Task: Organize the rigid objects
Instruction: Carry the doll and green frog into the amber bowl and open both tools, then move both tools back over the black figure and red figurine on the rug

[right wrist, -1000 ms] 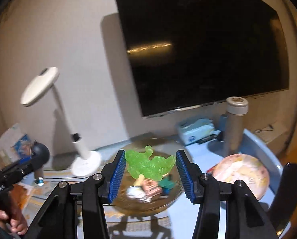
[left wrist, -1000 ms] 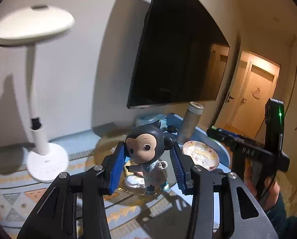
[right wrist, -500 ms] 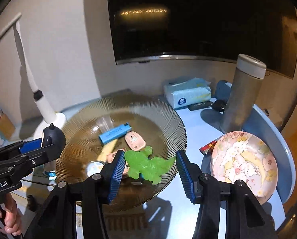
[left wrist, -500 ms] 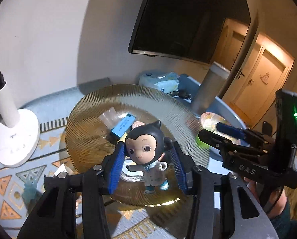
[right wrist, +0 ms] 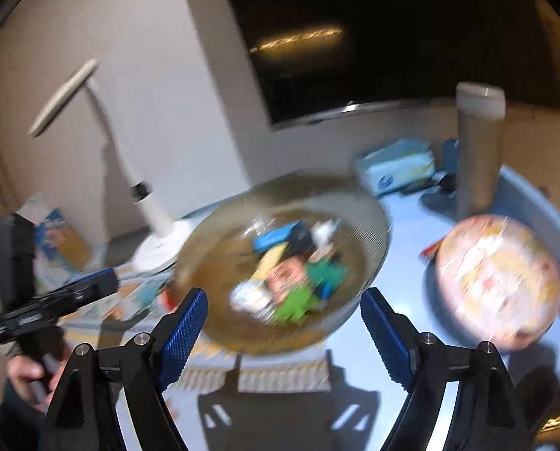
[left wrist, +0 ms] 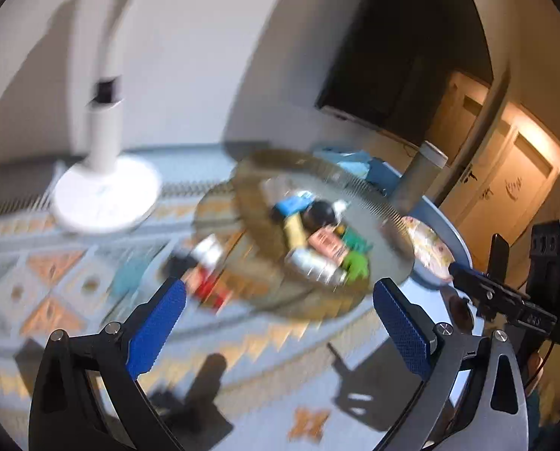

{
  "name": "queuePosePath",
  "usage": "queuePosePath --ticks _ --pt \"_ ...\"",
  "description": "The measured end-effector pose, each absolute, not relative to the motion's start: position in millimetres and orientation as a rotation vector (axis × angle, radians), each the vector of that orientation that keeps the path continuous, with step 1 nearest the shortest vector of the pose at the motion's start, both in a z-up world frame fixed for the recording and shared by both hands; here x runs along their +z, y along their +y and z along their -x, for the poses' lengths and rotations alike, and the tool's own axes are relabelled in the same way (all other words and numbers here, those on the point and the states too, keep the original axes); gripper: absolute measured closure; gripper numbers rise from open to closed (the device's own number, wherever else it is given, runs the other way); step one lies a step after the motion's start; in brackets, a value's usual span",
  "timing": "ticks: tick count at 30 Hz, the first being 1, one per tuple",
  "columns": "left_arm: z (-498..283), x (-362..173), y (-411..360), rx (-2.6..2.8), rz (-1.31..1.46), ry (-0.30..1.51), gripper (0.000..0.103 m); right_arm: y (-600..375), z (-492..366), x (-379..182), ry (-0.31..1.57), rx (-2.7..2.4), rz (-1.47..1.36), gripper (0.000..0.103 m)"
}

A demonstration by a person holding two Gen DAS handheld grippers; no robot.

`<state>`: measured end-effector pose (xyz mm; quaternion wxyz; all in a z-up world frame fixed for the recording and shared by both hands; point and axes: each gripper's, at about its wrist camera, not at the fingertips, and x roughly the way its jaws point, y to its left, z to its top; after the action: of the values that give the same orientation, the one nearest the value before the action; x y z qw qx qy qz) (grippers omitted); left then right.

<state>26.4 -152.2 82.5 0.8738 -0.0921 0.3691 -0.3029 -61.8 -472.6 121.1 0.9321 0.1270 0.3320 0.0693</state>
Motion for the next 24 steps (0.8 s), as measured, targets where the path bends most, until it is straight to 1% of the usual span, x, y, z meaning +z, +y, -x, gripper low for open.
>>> queuePosePath --ticks 5,11,12,15,18,24 --pt "-1.8 52.7 -81.9 -0.438 0.180 0.791 0.003 -412.6 75.0 93.2 0.799 0.302 -0.226 0.020" --pt "-2.7 29.3 -10.9 -0.269 0.230 0.836 0.003 -297.1 72.1 68.8 0.886 0.460 -0.165 0.020" --pt "-3.2 29.2 -3.4 -0.260 0.237 0.836 0.003 -270.3 68.1 62.2 0.912 0.412 -0.091 0.020" --pt "-5.0 32.5 7.4 -0.237 0.204 0.820 0.003 -227.8 52.4 46.1 0.959 0.264 0.108 0.020" --pt "-4.4 30.8 4.6 -0.223 0.137 0.794 0.003 -219.2 38.9 37.7 0.975 0.250 0.085 0.020" --pt "-4.5 20.7 3.0 -0.250 0.117 0.802 0.003 -212.7 8.5 29.4 1.005 0.196 0.032 0.020"
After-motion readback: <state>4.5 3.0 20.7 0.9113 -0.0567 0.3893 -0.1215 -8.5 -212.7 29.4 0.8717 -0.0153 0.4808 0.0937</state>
